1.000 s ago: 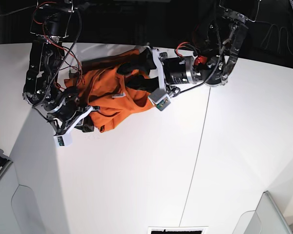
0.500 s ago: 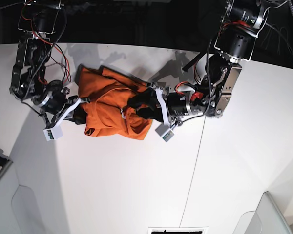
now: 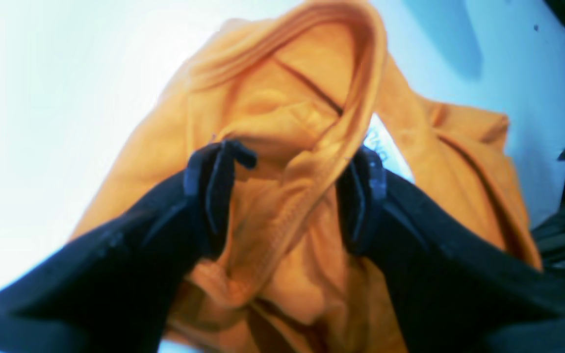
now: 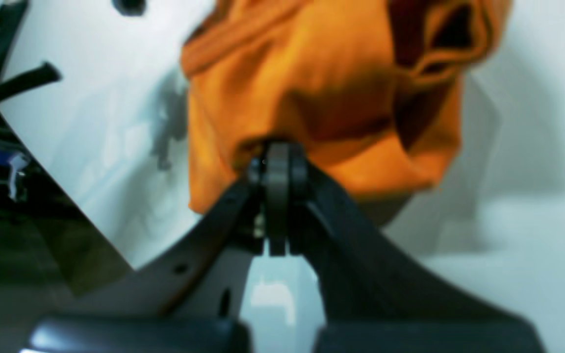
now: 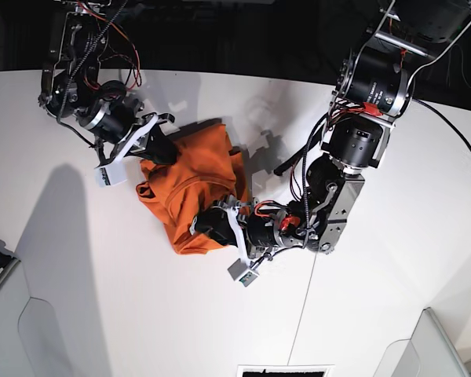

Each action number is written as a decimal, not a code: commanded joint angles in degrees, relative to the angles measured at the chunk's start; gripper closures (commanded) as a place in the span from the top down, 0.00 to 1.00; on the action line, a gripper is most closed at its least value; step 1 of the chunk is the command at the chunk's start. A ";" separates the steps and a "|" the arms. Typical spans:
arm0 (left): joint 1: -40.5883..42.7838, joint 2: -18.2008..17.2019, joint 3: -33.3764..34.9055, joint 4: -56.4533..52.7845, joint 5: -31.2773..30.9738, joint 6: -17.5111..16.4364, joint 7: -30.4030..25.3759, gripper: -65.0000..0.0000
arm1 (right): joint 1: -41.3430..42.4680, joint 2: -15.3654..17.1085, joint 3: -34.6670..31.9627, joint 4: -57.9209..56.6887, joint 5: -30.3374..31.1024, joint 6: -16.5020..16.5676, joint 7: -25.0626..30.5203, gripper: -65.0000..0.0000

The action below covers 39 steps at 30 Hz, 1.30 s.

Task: Layout the t-shirt on the table in an organized manner, then fold the t-shirt properly
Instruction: 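Press and square the folded shirt with both grippers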

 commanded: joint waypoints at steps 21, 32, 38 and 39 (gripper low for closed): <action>-0.72 -10.51 -0.26 16.31 -20.55 -0.41 16.92 0.56 | 2.23 2.69 10.97 3.41 -0.22 0.66 3.17 0.00; 0.55 -13.33 -0.61 16.33 -9.84 -0.41 6.82 0.56 | 2.34 2.71 10.97 3.39 -1.70 0.66 2.99 0.00; 0.55 -16.24 -3.96 16.33 -9.73 1.27 6.69 0.56 | 2.51 2.69 10.99 3.39 -1.73 0.66 3.37 0.00; 0.57 -16.50 -4.09 16.33 -9.86 1.27 6.95 0.56 | 2.54 2.73 10.99 3.39 -1.73 0.66 3.48 0.00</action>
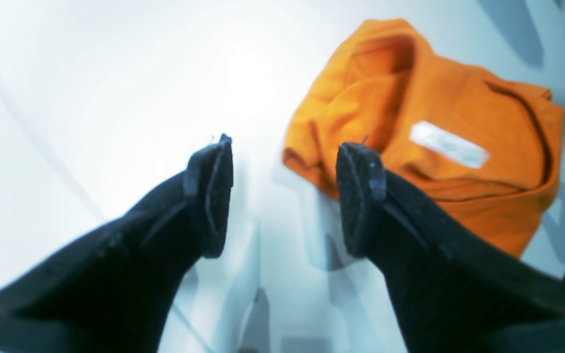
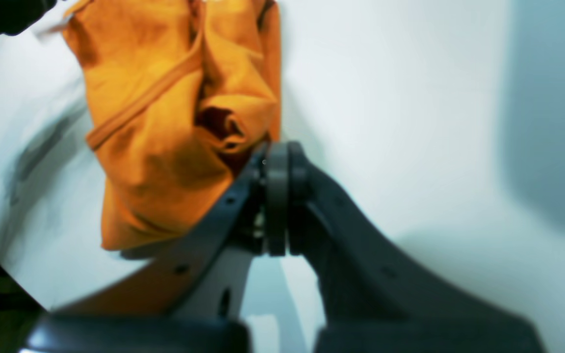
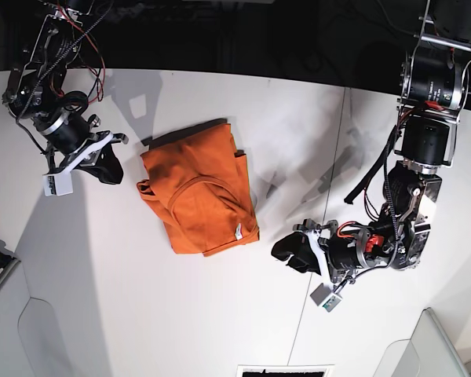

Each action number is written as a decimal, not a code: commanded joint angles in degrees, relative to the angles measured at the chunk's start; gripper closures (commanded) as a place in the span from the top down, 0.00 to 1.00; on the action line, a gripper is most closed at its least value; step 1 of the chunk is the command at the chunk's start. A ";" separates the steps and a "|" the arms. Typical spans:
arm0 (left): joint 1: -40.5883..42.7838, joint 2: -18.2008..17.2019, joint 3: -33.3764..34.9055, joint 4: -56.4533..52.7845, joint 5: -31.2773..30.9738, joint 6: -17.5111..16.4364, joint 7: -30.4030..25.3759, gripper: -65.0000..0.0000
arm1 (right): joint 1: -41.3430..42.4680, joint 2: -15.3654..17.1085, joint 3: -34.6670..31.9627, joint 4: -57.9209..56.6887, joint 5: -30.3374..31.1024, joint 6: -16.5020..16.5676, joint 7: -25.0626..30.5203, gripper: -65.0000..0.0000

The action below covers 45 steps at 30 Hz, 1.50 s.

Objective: Layout the t-shirt on the table in an organized manner, then fold the t-shirt properly

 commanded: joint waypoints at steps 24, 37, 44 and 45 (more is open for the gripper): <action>12.63 6.08 -0.31 0.96 -9.29 -2.07 1.70 0.56 | 9.51 -0.04 -7.74 -13.73 -2.95 0.66 6.54 0.00; 10.93 6.12 -0.31 0.98 -4.09 -2.07 1.25 0.56 | 4.98 -5.57 -11.61 -9.90 -3.67 0.68 5.14 0.00; 10.99 -0.55 -0.33 6.43 -15.04 -2.07 6.78 0.56 | 4.37 -2.75 -10.01 -4.90 -5.49 0.63 3.76 0.00; 11.26 -1.46 -0.33 7.96 -15.50 -2.07 7.43 0.56 | 4.37 -1.86 -10.01 -4.70 -5.33 0.61 3.34 0.00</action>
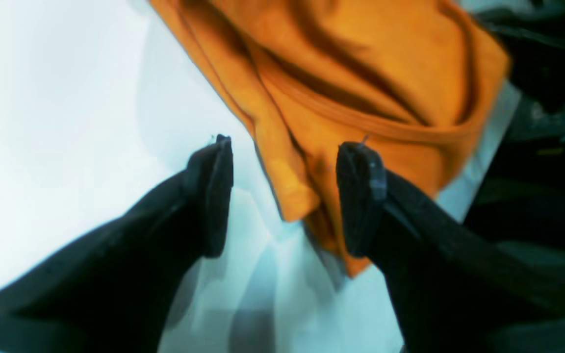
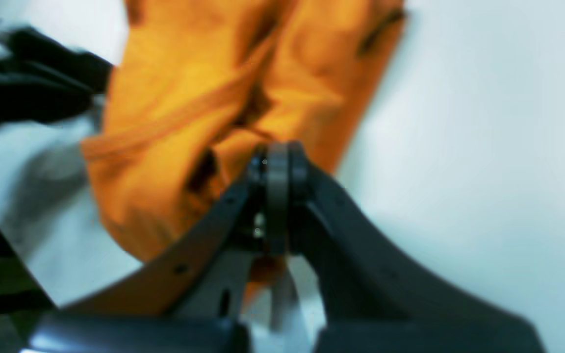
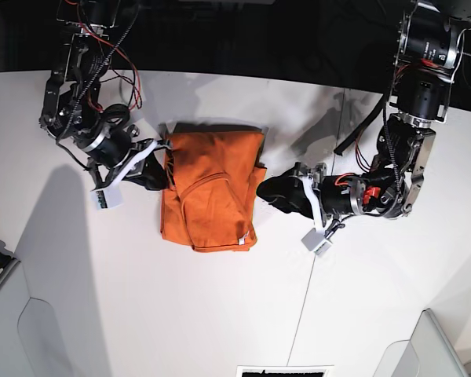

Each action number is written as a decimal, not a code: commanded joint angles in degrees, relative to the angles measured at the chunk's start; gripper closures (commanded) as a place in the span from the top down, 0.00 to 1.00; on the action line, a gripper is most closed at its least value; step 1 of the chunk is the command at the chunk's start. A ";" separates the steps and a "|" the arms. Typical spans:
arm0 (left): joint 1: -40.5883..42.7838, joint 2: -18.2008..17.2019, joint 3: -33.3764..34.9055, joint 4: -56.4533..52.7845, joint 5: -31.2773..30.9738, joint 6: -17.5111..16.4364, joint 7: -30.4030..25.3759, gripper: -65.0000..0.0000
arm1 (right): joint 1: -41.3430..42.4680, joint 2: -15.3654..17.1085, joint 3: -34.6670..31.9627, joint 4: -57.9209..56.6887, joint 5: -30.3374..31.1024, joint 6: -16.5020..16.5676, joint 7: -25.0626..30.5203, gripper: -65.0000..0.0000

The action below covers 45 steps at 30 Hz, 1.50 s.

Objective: Layout the t-shirt on the table in an organized manner, then fold the t-shirt properly

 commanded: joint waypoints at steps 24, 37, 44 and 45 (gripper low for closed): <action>44.24 -19.17 -0.42 35.69 9.46 -0.58 -4.79 0.34 | -32.50 14.53 -0.92 15.56 11.65 1.33 -2.75 0.00; 49.00 -9.51 0.94 12.26 31.21 -0.58 -20.59 0.00 | -38.42 14.60 -18.82 2.10 -8.85 1.57 4.15 0.00; 39.50 -0.94 7.10 -14.78 41.64 9.38 -33.83 0.00 | -29.20 14.45 -22.75 -19.56 -14.71 0.31 7.61 0.00; 37.55 0.39 8.17 -18.80 42.88 11.10 -35.04 0.00 | -27.23 14.45 -22.73 -22.58 -14.80 0.31 7.61 0.00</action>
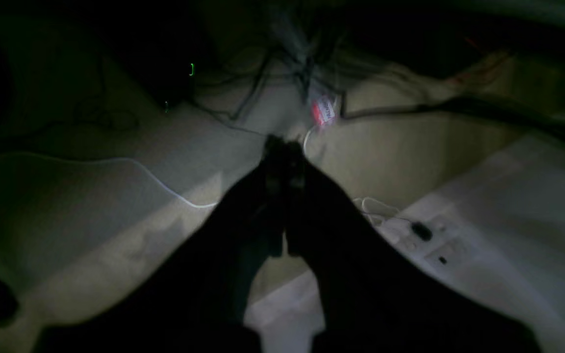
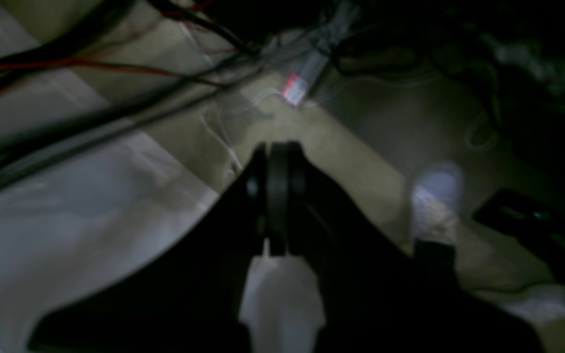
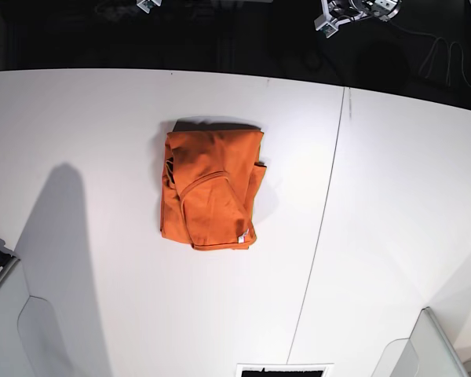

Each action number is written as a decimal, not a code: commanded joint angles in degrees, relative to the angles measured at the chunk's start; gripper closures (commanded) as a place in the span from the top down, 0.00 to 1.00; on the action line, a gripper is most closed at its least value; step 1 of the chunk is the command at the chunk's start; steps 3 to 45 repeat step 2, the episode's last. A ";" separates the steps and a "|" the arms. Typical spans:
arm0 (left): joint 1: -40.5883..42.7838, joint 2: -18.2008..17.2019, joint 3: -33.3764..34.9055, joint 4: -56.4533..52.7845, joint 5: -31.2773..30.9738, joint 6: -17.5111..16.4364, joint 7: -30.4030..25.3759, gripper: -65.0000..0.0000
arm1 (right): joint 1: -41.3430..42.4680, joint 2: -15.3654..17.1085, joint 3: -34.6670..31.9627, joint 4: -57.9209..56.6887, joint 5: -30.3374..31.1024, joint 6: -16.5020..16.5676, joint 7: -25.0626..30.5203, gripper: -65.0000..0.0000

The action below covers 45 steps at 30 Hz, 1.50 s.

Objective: Layout the t-shirt on the table in an organized manner, then fold the t-shirt properly

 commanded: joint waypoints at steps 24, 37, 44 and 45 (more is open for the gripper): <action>-3.61 2.19 1.57 -6.93 1.07 1.92 -2.43 0.00 | 3.78 0.37 0.11 -4.52 0.24 0.11 0.26 0.00; -3.61 2.19 1.57 -6.93 1.07 1.92 -2.43 0.00 | 3.78 0.37 0.11 -4.52 0.24 0.11 0.26 0.00; -3.61 2.19 1.57 -6.93 1.07 1.92 -2.43 0.00 | 3.78 0.37 0.11 -4.52 0.24 0.11 0.26 0.00; -3.61 2.19 1.57 -6.93 1.07 1.92 -2.43 0.00 | 3.78 0.37 0.11 -4.52 0.24 0.11 0.26 0.00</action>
